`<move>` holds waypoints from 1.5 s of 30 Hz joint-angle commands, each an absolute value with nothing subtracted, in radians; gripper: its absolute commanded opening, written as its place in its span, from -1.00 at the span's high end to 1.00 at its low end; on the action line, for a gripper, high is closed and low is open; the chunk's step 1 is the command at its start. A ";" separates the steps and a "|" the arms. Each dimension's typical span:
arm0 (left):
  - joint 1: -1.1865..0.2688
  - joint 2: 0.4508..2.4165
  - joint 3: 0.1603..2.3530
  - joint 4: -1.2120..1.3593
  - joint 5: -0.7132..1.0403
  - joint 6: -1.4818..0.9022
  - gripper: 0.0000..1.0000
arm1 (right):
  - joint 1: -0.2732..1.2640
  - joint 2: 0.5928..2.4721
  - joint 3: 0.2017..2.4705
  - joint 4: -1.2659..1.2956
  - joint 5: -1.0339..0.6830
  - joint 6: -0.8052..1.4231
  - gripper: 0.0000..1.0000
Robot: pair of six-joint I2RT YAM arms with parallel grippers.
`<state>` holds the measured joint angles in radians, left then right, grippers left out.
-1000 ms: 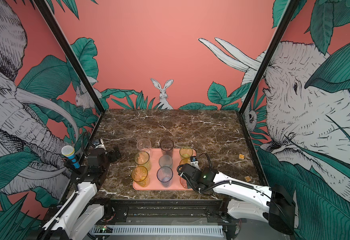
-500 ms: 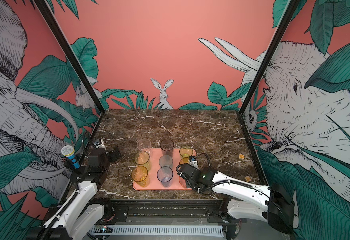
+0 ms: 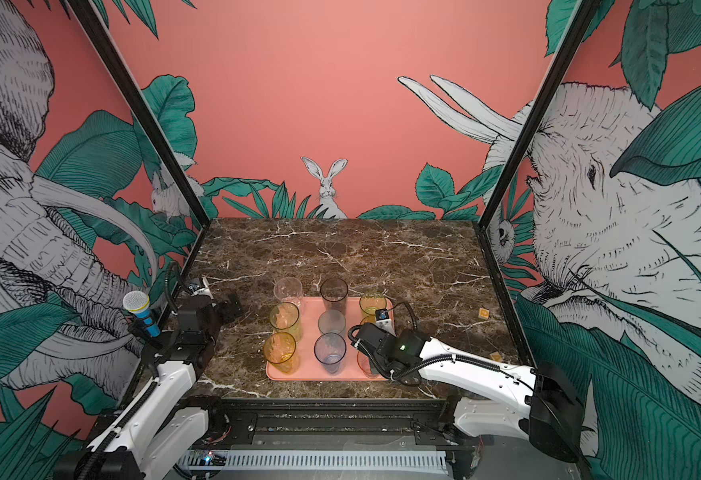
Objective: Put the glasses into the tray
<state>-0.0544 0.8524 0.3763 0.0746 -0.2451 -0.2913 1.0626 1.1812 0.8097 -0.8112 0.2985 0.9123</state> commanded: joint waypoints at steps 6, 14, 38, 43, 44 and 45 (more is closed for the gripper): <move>-0.055 0.851 0.375 0.095 -0.259 -0.280 -0.99 | 1.042 1.174 0.881 -0.917 0.316 0.915 0.12; -0.055 0.847 0.408 0.066 -0.252 -0.290 -0.99 | 0.971 1.108 0.971 -0.997 0.360 0.830 0.03; -0.055 0.799 0.461 -0.043 -0.368 -0.201 -0.99 | 0.407 1.199 1.032 -0.481 0.422 0.262 -0.59; -0.055 0.785 0.393 -0.010 -0.367 -0.175 -0.99 | 0.334 1.244 0.942 -0.275 0.498 0.173 -0.84; -0.055 0.773 0.373 0.002 -0.380 -0.186 -0.99 | 0.323 1.252 0.917 -0.225 0.496 0.144 -0.88; -0.055 0.763 0.357 0.023 -0.385 -0.181 -0.99 | 0.310 1.263 0.898 -0.181 0.491 0.120 -0.93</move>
<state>-0.0544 0.7925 0.4061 -0.0067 -0.3542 -0.1970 0.3351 1.2507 0.9375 -0.3756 0.4534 0.2253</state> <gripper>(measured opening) 0.993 0.954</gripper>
